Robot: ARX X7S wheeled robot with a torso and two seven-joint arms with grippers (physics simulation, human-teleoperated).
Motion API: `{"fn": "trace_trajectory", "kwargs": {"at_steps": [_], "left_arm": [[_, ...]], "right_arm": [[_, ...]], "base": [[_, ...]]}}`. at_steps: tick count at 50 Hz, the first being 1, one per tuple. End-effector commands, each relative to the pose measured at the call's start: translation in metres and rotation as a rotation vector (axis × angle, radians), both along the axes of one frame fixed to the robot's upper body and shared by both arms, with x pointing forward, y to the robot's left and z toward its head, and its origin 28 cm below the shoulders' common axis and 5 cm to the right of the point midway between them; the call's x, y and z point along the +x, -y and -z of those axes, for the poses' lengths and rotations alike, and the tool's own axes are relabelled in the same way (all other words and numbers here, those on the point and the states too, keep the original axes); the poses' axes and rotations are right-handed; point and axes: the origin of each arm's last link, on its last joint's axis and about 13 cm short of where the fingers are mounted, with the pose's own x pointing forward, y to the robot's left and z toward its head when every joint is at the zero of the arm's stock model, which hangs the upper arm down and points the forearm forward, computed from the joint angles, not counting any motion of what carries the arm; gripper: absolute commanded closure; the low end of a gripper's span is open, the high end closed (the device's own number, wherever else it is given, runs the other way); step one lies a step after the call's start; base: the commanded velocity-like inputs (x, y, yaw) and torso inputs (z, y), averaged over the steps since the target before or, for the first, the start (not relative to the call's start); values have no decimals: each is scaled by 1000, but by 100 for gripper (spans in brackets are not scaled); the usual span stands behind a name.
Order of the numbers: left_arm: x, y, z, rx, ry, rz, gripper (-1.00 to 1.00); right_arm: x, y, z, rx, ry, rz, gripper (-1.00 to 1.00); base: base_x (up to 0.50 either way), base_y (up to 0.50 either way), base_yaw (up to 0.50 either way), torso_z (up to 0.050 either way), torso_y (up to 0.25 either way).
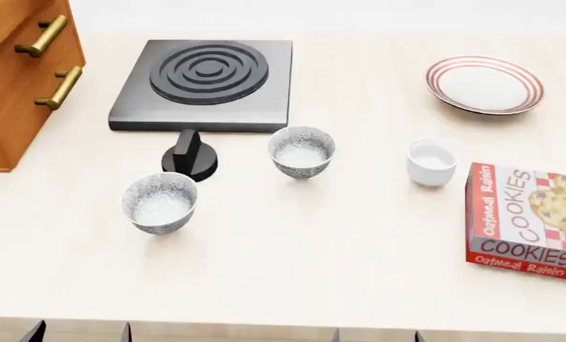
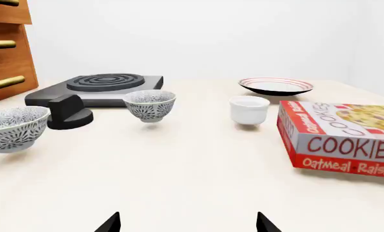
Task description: Pick the akita bowl next to the ramekin and place it on the plate.
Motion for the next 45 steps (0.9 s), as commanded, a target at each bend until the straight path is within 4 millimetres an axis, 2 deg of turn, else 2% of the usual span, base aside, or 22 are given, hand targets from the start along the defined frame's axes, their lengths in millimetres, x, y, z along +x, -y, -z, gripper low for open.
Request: {"fn": "trace_trajectory", "kwargs": {"at_steps": [1, 32, 45], "left_arm": [[0, 0, 0, 0, 0, 1, -100], [-2, -3, -1, -19, 24, 10, -100], [-7, -5, -13, 27, 57, 16, -100]], "right_arm": [[0, 0, 0, 0, -6, 7, -100], [2, -2, -1, -34, -28, -2, -100], [-4, -2, -18, -33, -16, -7, -100]], "base": [[0, 0, 0, 0, 0], [0, 0, 0, 0, 0], [0, 0, 0, 0, 0]]}}
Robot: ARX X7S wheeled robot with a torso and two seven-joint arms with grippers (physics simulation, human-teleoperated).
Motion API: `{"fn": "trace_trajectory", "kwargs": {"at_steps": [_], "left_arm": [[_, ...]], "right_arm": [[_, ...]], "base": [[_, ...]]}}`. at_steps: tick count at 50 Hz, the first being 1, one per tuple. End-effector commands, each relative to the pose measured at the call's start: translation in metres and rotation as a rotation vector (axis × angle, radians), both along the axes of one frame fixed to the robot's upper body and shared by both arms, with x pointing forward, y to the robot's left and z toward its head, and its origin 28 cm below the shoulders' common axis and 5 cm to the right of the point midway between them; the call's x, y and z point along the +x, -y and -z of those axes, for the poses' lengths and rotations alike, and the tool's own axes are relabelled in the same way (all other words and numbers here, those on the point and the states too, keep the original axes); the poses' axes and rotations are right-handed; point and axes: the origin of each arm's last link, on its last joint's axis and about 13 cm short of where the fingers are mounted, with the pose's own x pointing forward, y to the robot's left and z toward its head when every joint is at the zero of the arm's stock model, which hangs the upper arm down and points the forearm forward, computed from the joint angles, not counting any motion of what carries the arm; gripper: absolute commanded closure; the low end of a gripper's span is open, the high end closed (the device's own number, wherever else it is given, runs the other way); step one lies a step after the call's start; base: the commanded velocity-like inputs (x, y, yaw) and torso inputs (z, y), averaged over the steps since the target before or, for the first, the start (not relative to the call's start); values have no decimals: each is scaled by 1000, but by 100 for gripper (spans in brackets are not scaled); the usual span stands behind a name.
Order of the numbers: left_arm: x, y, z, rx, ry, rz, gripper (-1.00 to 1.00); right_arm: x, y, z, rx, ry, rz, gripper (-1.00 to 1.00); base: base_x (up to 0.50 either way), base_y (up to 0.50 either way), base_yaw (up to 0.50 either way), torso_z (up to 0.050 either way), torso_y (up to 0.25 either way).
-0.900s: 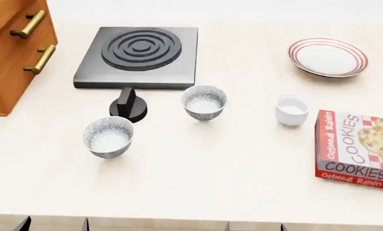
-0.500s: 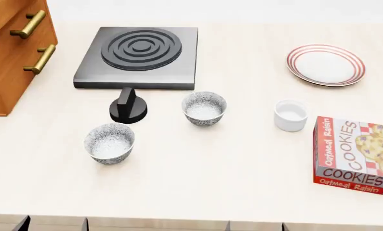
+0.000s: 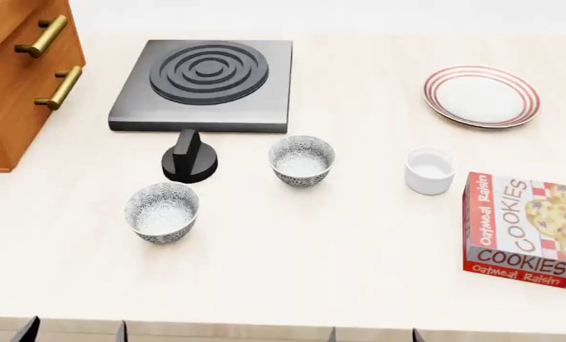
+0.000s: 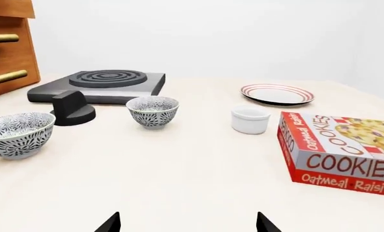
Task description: Pick the akita bowl next to the ramekin and place it on the plate.
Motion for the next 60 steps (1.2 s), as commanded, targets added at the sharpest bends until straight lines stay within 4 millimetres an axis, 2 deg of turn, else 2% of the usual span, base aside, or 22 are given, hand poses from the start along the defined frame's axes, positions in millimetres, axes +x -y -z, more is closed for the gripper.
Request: {"fn": "trace_trajectory", "kwargs": {"at_steps": [1, 6, 17, 24, 29, 39, 46, 60], "left_arm": [[-4, -1, -11, 37, 31, -6, -100], [-7, -1, -20, 42, 31, -5, -100], [-16, -2, -58, 54, 51, 45, -100], [-22, -7, -78, 110, 97, 56, -100], [-23, -12, -94, 100, 108, 48, -100], [-26, -15, -118, 64, 100, 27, -100], [-32, -15, -133, 73, 110, 23, -100], [-41, -22, -155, 55, 134, 4, -100]], "right_arm": [[-3, -1, -13, -15, 0, 6, -100], [-5, 0, -22, -26, 11, 13, -100], [-10, 1, -61, -15, 48, -12, -100], [-11, 3, -74, -30, 59, 4, -100], [-12, 3, -91, -39, 81, 1, -100], [-19, 2, -118, -6, 74, -40, -100], [-25, 3, -133, -46, 93, -36, -100], [-35, 3, -154, -63, 135, -29, -100]], "base": [[0, 0, 0, 0, 0], [0, 0, 0, 0, 0], [0, 0, 0, 0, 0], [0, 0, 0, 0, 0], [0, 0, 0, 0, 0], [0, 0, 0, 0, 0], [0, 0, 0, 0, 0], [0, 0, 0, 0, 0]]}}
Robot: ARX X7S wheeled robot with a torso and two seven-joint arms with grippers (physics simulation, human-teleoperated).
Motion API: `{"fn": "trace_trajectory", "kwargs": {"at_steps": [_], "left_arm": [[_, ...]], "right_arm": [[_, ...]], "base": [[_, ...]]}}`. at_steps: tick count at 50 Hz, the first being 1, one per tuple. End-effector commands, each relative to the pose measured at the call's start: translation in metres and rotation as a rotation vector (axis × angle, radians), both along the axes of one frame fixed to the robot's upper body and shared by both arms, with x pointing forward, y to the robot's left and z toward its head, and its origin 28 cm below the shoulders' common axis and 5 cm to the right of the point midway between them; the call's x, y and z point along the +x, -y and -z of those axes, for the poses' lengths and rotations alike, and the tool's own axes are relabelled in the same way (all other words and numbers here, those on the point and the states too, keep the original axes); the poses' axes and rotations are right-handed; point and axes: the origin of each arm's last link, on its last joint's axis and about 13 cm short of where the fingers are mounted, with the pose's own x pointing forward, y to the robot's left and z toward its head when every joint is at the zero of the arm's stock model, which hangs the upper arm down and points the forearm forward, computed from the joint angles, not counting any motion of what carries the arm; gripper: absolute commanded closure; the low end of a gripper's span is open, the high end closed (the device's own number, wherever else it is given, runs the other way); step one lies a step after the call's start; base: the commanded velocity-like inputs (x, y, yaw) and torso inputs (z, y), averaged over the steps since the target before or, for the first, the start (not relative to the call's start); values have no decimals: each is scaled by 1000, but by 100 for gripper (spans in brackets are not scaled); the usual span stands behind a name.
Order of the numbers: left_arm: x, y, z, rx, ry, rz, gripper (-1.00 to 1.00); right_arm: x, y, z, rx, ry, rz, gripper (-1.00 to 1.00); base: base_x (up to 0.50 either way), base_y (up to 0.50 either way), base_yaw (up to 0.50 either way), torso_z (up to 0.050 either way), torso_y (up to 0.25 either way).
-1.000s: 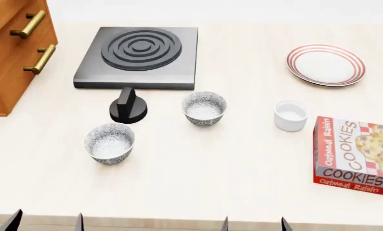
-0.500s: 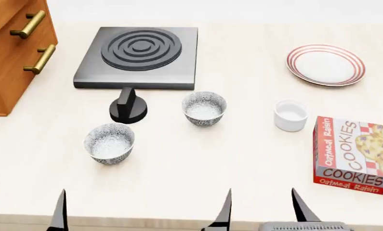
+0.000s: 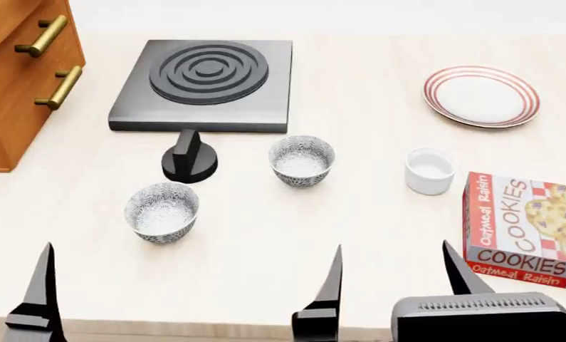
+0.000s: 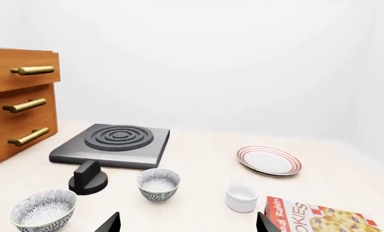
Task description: Pick the akita bowl next to the ramekin and place it on the plate.
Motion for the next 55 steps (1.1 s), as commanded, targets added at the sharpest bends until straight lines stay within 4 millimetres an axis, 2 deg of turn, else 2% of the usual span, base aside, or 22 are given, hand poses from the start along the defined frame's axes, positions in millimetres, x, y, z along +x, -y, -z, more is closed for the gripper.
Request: {"fn": "trace_trajectory", "kwargs": {"at_steps": [1, 15, 38, 55], "left_arm": [[-8, -3, -18, -7, 17, -11, -100], [-11, -5, -26, -27, 34, -20, -100], [-13, -4, -25, -13, 30, -11, -100], [-13, -5, -23, -12, 27, -18, -100]], "right_arm": [[-8, 0, -17, -18, 30, 0, -100], [-12, 0, -22, -24, 83, 12, -100], [-12, 0, -24, -12, 93, 14, -100], [-12, 0, -21, -8, 87, 14, -100]], "base": [[0, 0, 0, 0, 0], [0, 0, 0, 0, 0], [0, 0, 0, 0, 0], [173, 0, 0, 0, 0]]}}
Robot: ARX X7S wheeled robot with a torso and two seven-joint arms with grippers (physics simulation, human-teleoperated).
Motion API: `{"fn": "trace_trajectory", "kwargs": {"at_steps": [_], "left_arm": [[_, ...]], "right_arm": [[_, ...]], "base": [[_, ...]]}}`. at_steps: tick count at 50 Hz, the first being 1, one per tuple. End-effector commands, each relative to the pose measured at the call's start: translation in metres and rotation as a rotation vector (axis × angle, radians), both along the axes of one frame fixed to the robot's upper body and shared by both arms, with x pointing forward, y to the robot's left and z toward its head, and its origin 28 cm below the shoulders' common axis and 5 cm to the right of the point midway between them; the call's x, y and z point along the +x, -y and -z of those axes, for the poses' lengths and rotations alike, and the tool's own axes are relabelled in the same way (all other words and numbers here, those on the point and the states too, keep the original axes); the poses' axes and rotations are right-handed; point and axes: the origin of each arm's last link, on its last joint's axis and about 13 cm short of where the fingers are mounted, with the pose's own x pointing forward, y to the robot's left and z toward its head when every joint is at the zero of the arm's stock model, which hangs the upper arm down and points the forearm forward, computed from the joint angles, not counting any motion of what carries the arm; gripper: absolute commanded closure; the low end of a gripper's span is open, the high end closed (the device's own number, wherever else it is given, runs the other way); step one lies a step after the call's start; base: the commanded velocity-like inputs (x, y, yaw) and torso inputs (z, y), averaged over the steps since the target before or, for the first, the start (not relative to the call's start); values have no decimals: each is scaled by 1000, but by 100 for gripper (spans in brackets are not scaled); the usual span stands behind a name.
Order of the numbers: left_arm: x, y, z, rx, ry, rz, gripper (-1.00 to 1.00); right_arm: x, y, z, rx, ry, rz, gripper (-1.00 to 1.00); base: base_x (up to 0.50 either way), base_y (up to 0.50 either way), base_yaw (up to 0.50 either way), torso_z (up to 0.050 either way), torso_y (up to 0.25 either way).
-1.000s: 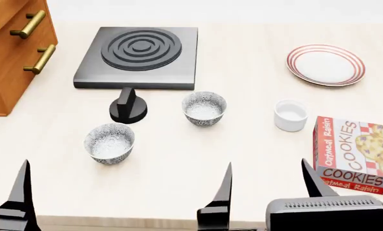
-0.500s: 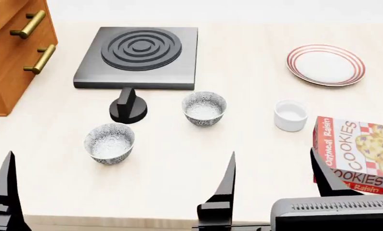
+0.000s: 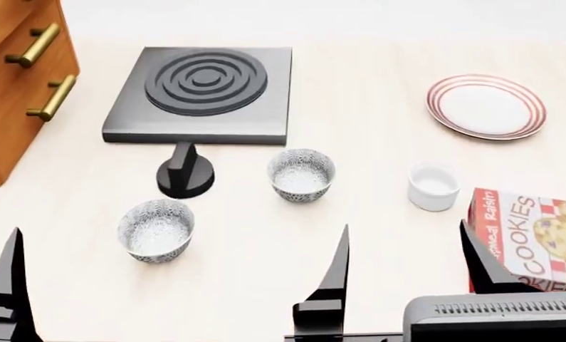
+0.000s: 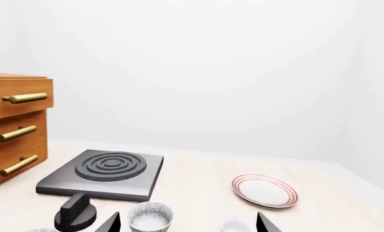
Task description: Pick the akita bowl next to the ramekin and place it on the plate.
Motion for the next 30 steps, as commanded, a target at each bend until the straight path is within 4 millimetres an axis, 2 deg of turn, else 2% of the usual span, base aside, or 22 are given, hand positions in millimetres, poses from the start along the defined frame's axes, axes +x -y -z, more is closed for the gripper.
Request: {"fn": "trace_trajectory", "kwargs": {"at_steps": [1, 30], "left_arm": [[0, 0, 1, 3, -2, -1, -100], [0, -1, 4, 9, -12, -6, -100]], "right_arm": [[-1, 0, 0, 3, 0, 1, -100], [-1, 1, 0, 9, 7, 5, -100]], "base": [[203, 0, 0, 0, 0], [405, 0, 0, 0, 0]]}}
